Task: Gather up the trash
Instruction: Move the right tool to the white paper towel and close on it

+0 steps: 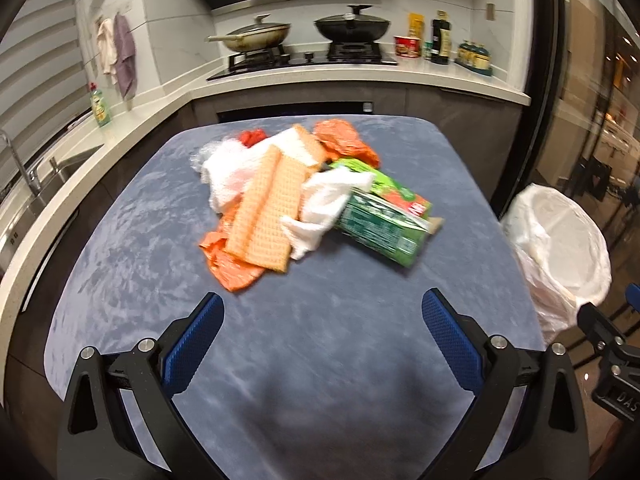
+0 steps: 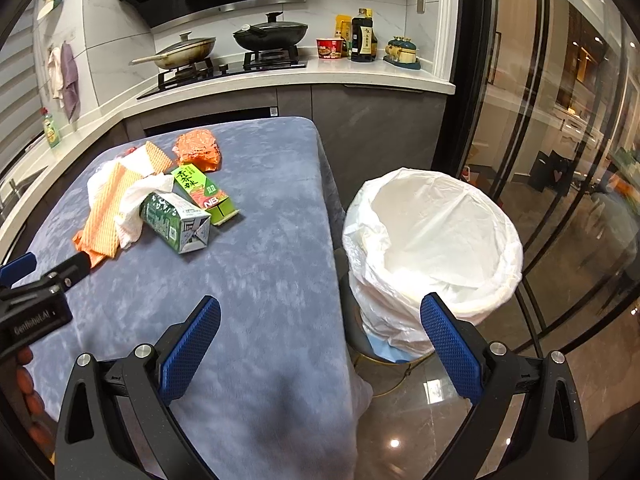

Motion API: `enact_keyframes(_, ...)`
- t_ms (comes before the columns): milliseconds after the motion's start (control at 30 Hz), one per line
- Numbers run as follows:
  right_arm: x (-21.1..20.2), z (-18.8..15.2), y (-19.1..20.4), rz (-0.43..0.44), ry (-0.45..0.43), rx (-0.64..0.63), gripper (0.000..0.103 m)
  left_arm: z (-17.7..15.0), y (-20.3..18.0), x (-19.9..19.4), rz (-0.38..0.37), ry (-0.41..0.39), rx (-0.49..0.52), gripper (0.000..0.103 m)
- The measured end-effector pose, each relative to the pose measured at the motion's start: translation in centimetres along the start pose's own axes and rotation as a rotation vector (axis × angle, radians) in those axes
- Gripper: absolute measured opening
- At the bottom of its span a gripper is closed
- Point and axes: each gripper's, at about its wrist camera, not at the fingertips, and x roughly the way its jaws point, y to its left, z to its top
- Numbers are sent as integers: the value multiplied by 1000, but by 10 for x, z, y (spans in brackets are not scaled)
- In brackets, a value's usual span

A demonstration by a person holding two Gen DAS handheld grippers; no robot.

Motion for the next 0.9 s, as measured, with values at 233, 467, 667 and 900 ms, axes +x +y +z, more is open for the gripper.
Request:
enact_keyframes(233, 23, 22, 31, 29, -2, -30, 96, 14, 39, 28, 22, 16, -54, 95)
enact_keyframes(467, 46, 45, 76, 83, -7, -70, 96, 33, 69, 54, 27, 24, -98, 95)
enact_keyframes(667, 66, 66, 120, 144, -15, -108, 96, 50, 96, 75, 23, 28, -138, 95)
enact_keyframes(900, 93, 83, 170, 201, -9, -175, 87, 65, 126, 94, 33, 29, -190, 95)
